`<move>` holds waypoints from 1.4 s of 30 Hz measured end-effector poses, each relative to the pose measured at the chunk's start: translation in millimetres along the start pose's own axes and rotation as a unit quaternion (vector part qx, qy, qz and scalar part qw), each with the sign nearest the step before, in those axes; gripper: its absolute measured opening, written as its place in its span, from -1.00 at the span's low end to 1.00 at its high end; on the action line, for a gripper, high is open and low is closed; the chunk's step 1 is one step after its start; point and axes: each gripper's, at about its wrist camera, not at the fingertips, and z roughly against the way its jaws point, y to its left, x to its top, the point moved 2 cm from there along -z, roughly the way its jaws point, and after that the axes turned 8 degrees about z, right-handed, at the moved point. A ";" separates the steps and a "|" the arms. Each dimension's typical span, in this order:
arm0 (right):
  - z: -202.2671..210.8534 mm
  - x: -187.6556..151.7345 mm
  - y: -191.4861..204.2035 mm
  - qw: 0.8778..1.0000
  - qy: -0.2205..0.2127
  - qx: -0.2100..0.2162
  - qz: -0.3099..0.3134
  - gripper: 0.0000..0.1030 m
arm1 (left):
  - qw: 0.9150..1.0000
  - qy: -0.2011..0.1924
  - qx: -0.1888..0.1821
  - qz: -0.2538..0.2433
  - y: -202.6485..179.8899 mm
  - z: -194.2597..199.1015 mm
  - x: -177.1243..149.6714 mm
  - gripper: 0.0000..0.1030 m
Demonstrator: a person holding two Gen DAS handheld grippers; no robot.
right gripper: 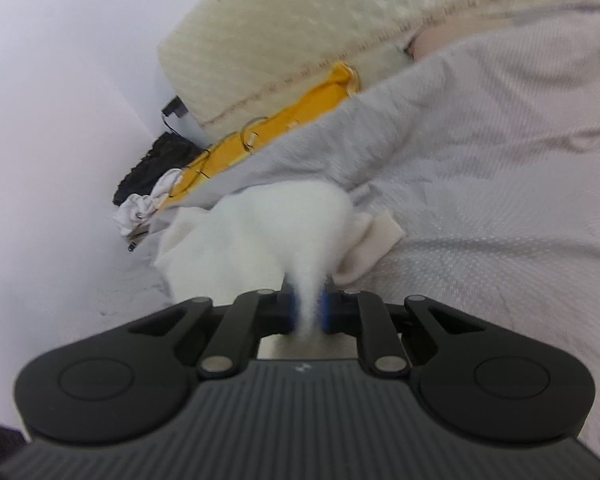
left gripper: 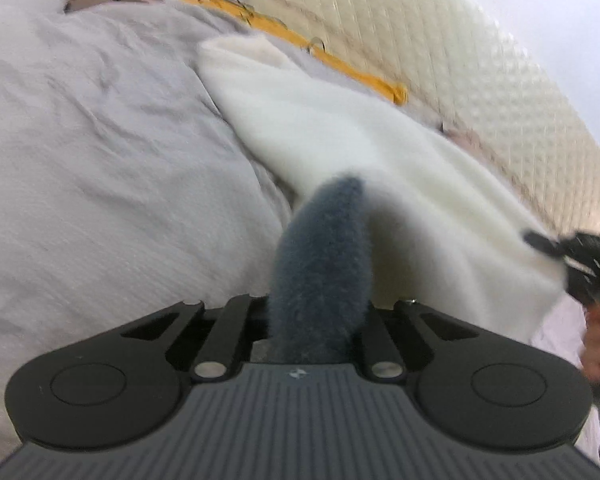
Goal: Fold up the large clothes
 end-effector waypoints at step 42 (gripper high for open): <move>175.7 -224.4 20.5 0.971 -0.005 -0.103 -0.218 -0.68 | 0.991 0.029 0.042 -0.124 -9.6 47.0 4.9 -0.81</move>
